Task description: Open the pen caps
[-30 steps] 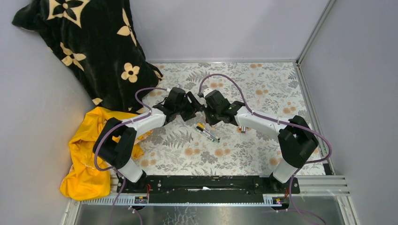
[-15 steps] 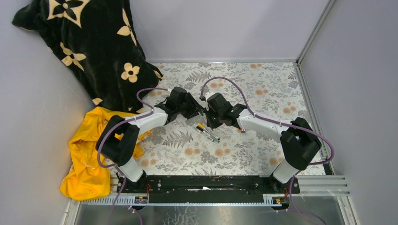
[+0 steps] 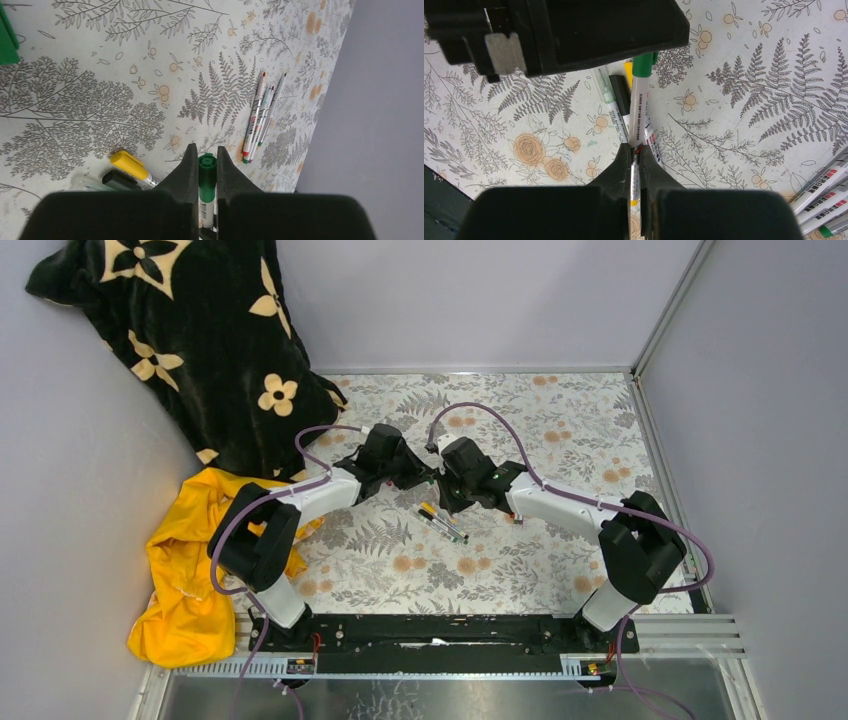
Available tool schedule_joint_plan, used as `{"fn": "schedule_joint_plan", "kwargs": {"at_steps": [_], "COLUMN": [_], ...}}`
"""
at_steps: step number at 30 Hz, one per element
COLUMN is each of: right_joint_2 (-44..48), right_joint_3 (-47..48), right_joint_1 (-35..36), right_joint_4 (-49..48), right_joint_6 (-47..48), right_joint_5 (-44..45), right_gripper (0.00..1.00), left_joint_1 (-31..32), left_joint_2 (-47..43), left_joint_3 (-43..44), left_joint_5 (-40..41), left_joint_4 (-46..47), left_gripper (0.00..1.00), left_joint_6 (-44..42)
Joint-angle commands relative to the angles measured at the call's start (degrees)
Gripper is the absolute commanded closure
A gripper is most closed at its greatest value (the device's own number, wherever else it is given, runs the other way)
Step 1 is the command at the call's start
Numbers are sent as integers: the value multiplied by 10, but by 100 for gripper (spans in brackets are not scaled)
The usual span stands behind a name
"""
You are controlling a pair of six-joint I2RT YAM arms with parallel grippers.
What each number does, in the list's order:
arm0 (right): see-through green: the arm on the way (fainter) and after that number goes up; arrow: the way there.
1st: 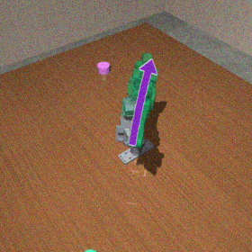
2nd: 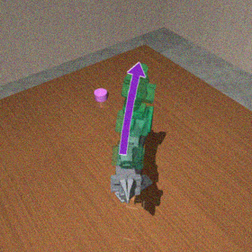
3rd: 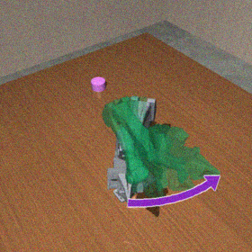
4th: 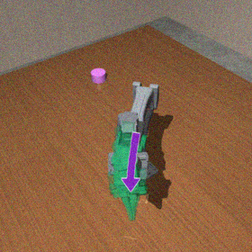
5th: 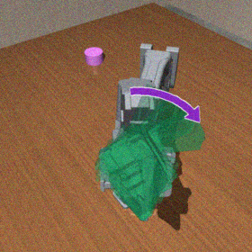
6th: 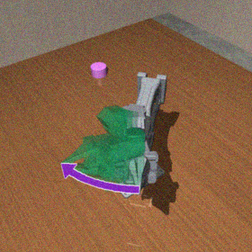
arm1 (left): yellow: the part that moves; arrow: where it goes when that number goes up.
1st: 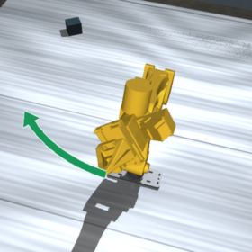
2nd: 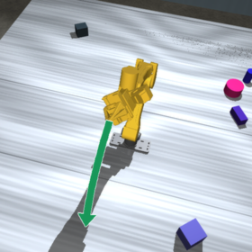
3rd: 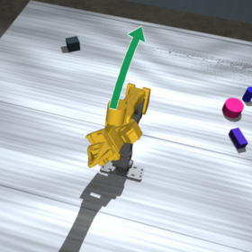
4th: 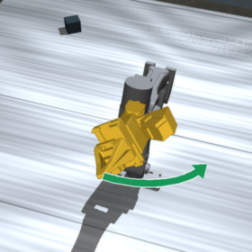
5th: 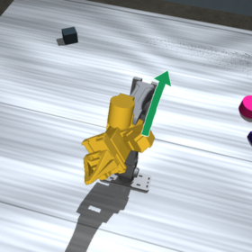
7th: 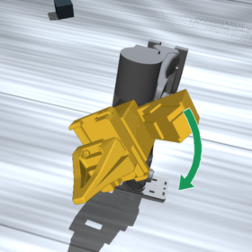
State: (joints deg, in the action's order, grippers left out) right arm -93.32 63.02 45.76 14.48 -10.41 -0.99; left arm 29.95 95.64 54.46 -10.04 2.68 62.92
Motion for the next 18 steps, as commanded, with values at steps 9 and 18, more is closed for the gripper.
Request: {"fn": "schedule_joint_plan", "kwargs": {"at_steps": [9, 18], "right_joint_2": [58, 93], "right_joint_3": [-22, -51], "right_joint_1": [5, 5], "right_joint_4": [-43, -94], "right_joint_6": [-21, -43], "right_joint_5": [7, 2], "right_gripper": [89, 60], "left_joint_1": [3, 3], "left_joint_2": [-1, -17], "left_joint_3": [17, 21], "left_joint_5": [-14, -64], "left_joint_4": [31, 37], "left_gripper": [100, 100], "left_joint_6": [-13, 8]}}
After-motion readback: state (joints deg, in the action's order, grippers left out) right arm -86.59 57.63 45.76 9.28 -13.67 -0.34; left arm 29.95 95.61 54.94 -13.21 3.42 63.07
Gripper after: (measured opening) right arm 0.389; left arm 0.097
